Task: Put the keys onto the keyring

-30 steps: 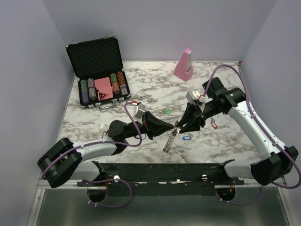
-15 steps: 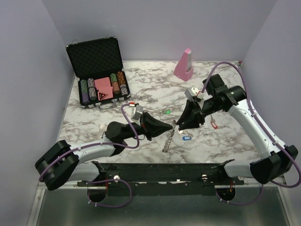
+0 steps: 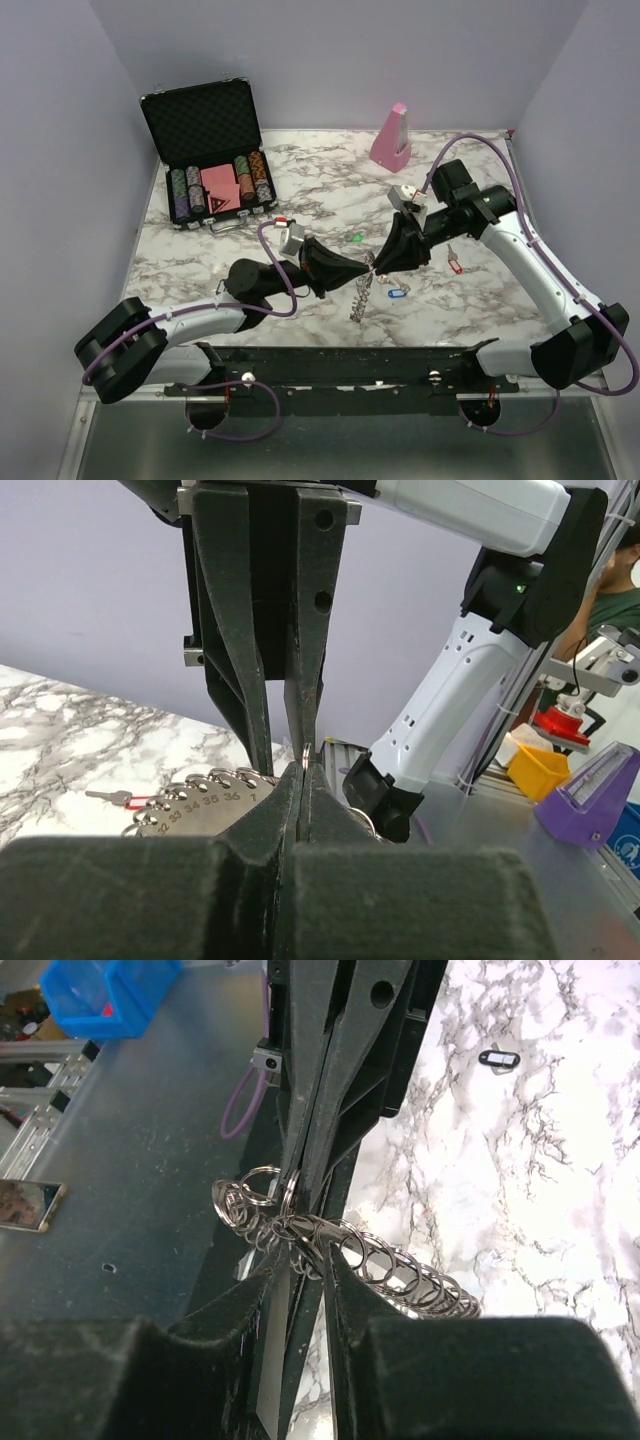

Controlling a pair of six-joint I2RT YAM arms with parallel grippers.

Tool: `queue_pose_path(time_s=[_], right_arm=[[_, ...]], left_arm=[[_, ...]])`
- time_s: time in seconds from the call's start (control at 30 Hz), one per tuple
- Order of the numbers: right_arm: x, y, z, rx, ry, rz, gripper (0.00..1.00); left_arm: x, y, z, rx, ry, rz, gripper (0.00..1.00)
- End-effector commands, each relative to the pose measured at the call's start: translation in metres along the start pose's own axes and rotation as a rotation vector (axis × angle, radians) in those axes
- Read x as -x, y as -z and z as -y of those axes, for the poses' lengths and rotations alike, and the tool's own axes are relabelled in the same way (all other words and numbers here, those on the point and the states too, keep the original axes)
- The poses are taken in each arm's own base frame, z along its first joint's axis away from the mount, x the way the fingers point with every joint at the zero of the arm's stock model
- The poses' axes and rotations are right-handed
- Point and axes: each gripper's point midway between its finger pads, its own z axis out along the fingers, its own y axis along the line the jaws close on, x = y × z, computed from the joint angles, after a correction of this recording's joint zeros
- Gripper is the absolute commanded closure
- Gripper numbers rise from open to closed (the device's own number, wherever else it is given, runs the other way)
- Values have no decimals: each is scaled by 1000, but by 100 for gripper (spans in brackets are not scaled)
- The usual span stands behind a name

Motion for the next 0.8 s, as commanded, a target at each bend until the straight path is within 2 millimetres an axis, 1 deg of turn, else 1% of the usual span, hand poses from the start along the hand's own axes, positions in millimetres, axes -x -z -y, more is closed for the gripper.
queue_pose_path(time_s=[0.0,0.23,0.4,0.7,0.77], right_arm=[[7,-1,-1,10,0,32,73],[13,0,-6,17,16,39,73],[18,1,-7,30,27,46,73],[18,1,-5,29,20,36,73],[17,0,-3,30,14,37,75]], left_arm=[[37,-11,11,-33,-90,129,100],[35,-11,7,-3,-91,126,100],[34,-13,-2,58,-91,110,100],[29,-7,-14,141,-101,94,100],[31,-6,-15,148,-105,99,100]])
